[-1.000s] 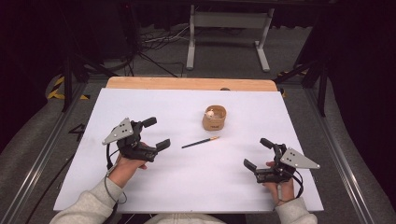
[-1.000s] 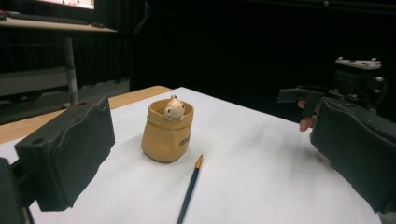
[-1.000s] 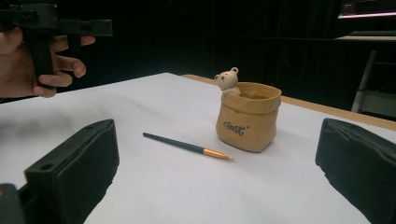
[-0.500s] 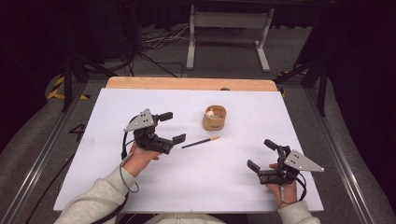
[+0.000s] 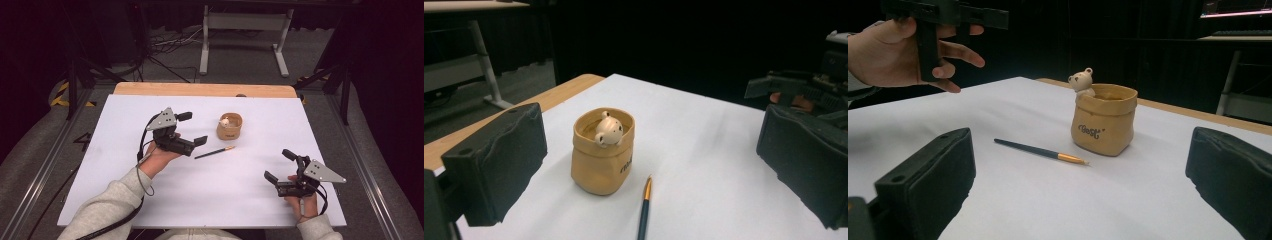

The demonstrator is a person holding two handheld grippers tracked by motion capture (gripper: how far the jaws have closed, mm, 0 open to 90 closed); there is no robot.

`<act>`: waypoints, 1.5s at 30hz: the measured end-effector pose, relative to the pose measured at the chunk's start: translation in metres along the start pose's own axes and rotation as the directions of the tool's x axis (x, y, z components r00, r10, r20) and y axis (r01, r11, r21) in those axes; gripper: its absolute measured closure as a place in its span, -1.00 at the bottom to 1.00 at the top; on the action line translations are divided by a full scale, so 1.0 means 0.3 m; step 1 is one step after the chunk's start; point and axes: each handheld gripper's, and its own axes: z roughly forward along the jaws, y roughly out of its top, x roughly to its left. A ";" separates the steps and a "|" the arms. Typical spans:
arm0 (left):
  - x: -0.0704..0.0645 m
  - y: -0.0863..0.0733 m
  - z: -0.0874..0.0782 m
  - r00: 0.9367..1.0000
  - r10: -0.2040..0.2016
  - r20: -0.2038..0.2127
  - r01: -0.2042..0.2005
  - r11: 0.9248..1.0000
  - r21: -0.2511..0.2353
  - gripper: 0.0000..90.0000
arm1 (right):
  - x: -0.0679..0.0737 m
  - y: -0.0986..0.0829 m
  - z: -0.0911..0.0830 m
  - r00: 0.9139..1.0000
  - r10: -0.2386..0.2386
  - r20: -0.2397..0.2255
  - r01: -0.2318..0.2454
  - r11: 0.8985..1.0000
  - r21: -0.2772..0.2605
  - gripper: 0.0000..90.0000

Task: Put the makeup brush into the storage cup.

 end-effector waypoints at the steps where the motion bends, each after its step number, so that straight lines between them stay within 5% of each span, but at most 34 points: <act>1: 0.001 0.006 0.008 1.000 -0.001 0.006 0.001 1.000 0.015 -0.98 | 0.000 0.000 -0.001 1.000 0.001 0.000 -0.001 1.000 -0.001 -1.00; 5: -0.003 0.032 0.037 1.000 0.020 -0.009 -0.019 0.994 0.112 -0.94 | 0.000 0.000 0.000 1.000 0.001 -0.003 -0.001 1.000 0.005 -1.00; 10: -0.001 0.049 0.087 0.999 0.045 -0.011 -0.041 0.970 0.241 -0.82 | 0.002 0.001 0.001 1.000 -0.001 -0.006 0.001 1.000 0.008 -1.00; 14: -0.004 0.058 0.123 0.998 0.066 -0.005 -0.061 0.939 0.337 -0.73 | 0.001 0.001 0.001 1.000 0.003 -0.009 -0.003 1.000 0.008 -1.00; 22: 0.019 0.059 0.196 0.999 0.046 0.029 -0.055 0.856 0.514 -0.61 | 0.000 0.001 0.001 1.000 0.008 -0.013 -0.007 1.000 0.013 -1.00; 26: 0.037 0.060 0.211 0.998 0.027 0.048 -0.049 0.833 0.550 -0.56 | -0.002 -0.001 0.002 1.000 0.011 -0.018 -0.011 1.000 0.014 -1.00; 31: 0.046 0.058 0.224 0.995 0.034 0.098 -0.084 0.818 0.568 -0.51 | -0.002 -0.001 0.002 1.000 0.017 -0.021 -0.017 1.000 0.017 -1.00; 38: 0.043 0.057 0.265 0.988 0.035 0.150 -0.123 0.764 0.634 -0.45 | -0.003 -0.002 0.003 1.000 0.018 -0.022 -0.018 1.000 0.018 -1.00; 45: 0.062 0.049 0.287 0.988 0.006 0.152 -0.106 0.743 0.661 -0.39 | -0.005 -0.002 0.001 0.999 0.024 -0.029 -0.024 1.000 0.016 -1.00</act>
